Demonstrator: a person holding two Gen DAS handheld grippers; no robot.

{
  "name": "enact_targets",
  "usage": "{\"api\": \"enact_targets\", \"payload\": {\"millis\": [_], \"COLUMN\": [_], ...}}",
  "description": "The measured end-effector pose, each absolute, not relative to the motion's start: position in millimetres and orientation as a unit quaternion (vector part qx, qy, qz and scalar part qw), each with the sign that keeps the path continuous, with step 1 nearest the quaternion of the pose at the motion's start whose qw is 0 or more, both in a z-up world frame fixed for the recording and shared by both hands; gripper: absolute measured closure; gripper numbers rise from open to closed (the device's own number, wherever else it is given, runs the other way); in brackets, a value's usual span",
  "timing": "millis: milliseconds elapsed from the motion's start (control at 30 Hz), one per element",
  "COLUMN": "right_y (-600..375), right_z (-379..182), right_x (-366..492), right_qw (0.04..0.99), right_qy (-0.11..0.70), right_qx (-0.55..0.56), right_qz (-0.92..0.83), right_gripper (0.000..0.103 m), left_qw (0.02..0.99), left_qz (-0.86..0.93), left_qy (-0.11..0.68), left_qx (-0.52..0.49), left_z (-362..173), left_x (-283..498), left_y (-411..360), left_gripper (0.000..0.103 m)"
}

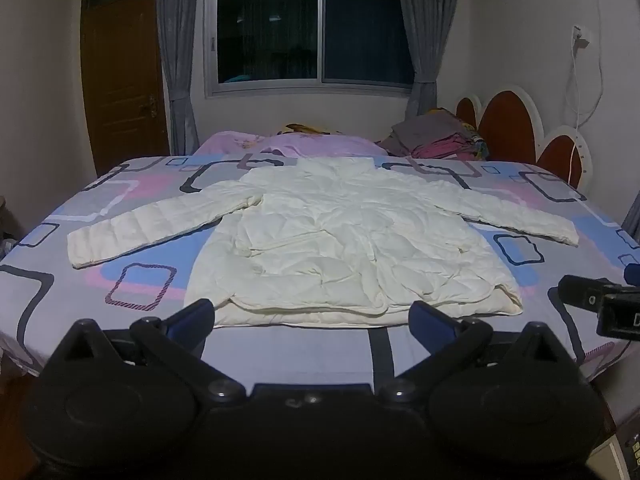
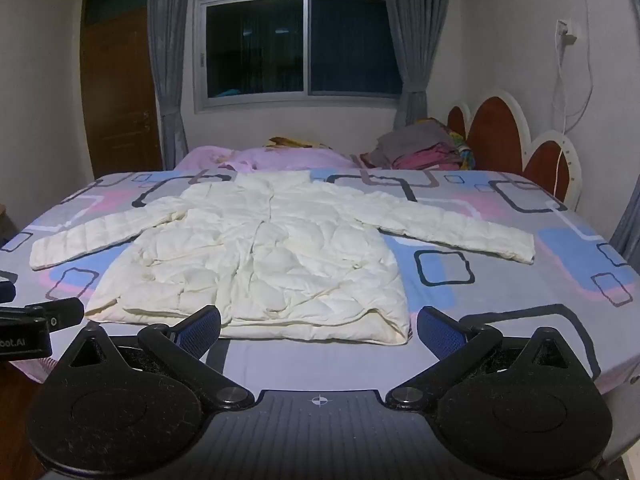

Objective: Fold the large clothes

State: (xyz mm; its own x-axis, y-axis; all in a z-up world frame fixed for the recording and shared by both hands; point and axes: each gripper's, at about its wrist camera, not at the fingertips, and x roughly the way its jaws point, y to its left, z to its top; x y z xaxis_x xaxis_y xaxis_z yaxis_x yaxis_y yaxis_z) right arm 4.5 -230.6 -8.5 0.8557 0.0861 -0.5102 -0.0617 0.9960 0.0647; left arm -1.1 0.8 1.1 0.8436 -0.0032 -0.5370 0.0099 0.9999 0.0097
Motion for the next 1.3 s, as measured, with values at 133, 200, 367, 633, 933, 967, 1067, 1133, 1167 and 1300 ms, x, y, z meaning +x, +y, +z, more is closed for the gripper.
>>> {"api": "enact_targets", "payload": {"millis": [133, 200, 367, 633, 933, 967, 1067, 1133, 1167, 1300], "right_y": [-231.4, -233.3, -233.5, -234.6, -234.4, -234.4, -234.6, -234.2, -234.4, -233.6], "right_z": [-11.6, -8.3, -8.2, -6.1, -6.1, -5.9, -6.0, -5.9, -6.1, -5.4], "right_x": [6.9, 3.1, 3.0, 3.8, 3.4, 3.6, 3.8, 3.3, 3.5, 3.2], "right_qw": [0.963, 0.963, 0.963, 0.963, 0.963, 0.963, 0.963, 0.963, 0.963, 0.964], "right_qy": [0.267, 0.267, 0.266, 0.265, 0.265, 0.265, 0.266, 0.265, 0.265, 0.264], "right_qx": [0.021, 0.023, 0.023, 0.027, 0.027, 0.026, 0.027, 0.026, 0.026, 0.026], "right_qz": [0.036, 0.036, 0.035, 0.033, 0.034, 0.034, 0.033, 0.033, 0.033, 0.032], "right_gripper": [0.000, 0.000, 0.000, 0.000, 0.000, 0.000, 0.000, 0.000, 0.000, 0.000], "left_qw": [0.960, 0.960, 0.960, 0.960, 0.960, 0.960, 0.960, 0.960, 0.960, 0.960], "left_qz": [-0.003, -0.003, -0.003, -0.005, -0.005, -0.005, -0.005, -0.005, -0.006, -0.005], "left_qy": [0.281, 0.281, 0.281, 0.279, 0.279, 0.280, 0.280, 0.280, 0.280, 0.279], "left_qx": [0.002, 0.004, 0.005, 0.012, 0.012, 0.012, 0.012, 0.011, 0.011, 0.012], "left_z": [0.1, 0.8, 2.4, 0.2, 0.7, 1.0, 0.8, 1.1, 0.9, 0.2], "left_x": [0.6, 0.0, 1.1, 1.6, 1.8, 1.8, 1.9, 1.8, 1.8, 2.3], "left_y": [5.2, 5.4, 6.3, -0.4, -0.7, -0.7, -0.5, -0.4, -0.7, -1.4], "left_gripper": [0.000, 0.000, 0.000, 0.000, 0.000, 0.000, 0.000, 0.000, 0.000, 0.000]}}
